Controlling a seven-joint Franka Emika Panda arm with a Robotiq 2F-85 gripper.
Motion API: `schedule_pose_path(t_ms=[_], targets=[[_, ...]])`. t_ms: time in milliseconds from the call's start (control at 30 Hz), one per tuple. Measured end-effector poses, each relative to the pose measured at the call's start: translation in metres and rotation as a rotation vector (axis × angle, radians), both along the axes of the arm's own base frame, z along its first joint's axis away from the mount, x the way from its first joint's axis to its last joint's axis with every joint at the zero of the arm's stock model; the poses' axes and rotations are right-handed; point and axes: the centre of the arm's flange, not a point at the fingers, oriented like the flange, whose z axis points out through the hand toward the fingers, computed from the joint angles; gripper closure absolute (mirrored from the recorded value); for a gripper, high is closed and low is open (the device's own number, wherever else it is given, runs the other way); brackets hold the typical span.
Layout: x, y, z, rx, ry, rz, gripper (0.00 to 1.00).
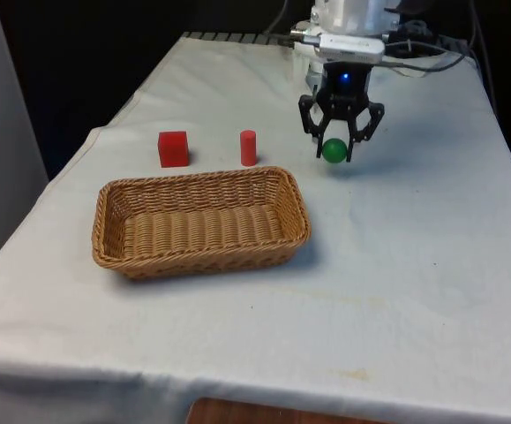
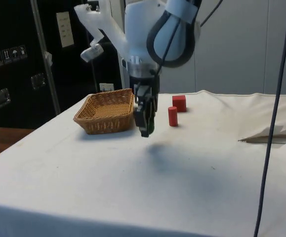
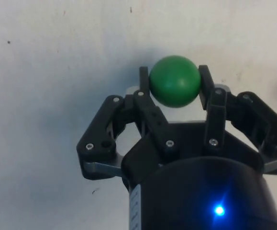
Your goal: Pick up the object to the left of the cylinder and place it into the basket.
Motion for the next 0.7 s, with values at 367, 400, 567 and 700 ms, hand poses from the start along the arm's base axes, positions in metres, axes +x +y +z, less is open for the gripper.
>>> schedule_pose_path(t_ms=[367,400,567,700], targets=[[0.019,-0.01,0.027,0.012,-0.014,-0.003,1.0],[0.019,-0.01,0.027,0.012,-0.014,-0.003,1.0],[0.032,-0.016,0.042,0.014,-0.023,-0.007,1.0],[0.042,-0.02,0.05,0.012,-0.026,-0.008,1.0]])
